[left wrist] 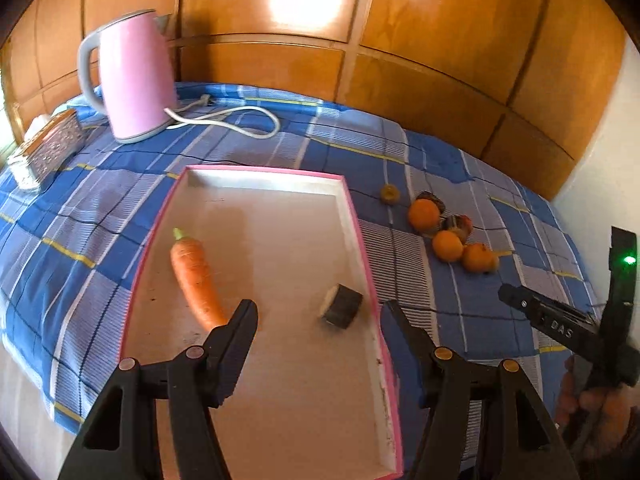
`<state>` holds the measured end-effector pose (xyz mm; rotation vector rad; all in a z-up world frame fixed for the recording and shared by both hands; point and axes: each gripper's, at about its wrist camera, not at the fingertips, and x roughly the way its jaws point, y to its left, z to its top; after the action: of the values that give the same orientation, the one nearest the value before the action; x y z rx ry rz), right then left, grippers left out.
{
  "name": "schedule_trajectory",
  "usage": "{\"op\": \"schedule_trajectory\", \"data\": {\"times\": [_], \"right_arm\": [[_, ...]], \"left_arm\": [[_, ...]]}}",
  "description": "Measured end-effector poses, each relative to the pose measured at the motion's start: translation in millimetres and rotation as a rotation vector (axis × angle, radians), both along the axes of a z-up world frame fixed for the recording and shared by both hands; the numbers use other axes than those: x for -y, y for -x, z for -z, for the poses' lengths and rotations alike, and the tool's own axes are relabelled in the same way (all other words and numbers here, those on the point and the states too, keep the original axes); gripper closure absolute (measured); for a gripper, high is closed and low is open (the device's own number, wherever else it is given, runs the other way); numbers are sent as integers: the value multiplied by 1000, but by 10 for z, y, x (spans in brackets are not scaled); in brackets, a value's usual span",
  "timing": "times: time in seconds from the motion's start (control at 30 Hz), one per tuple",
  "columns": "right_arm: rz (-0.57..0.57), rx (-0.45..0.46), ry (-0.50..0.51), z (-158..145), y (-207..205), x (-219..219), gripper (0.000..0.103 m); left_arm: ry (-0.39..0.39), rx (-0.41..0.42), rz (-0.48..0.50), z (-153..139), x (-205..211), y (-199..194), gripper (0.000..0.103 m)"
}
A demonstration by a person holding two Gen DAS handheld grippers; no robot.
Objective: Organize fruits
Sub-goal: 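Grasp the yellow fruit with the right tool while the left tool moves toward an orange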
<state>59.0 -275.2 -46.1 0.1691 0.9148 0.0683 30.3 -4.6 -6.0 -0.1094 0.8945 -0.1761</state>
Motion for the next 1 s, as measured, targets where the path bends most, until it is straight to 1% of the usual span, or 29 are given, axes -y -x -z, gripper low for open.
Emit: {"op": "schedule_trajectory", "data": {"times": [0.17,0.4,0.6,0.7,0.93,1.0], "right_arm": [[20,2,8,25,-4,99,63],[47,-9,3,60,-101,240,70],[36,5,58,85,-260,250,78],[13,4,59,113,-342,261,78],[-30,1,138,182,-480,237,78],[-28,2,131,198,-503,266,78]], "left_arm": [[0,-2,53,-5,156,-12,38],[-1,-18,107,31,320,-34,38],[-7,-29,136,66,419,-43,38],[-5,-35,142,78,443,-60,38],[6,-52,178,98,567,-136,38],[5,-56,187,103,617,-171,38]]}}
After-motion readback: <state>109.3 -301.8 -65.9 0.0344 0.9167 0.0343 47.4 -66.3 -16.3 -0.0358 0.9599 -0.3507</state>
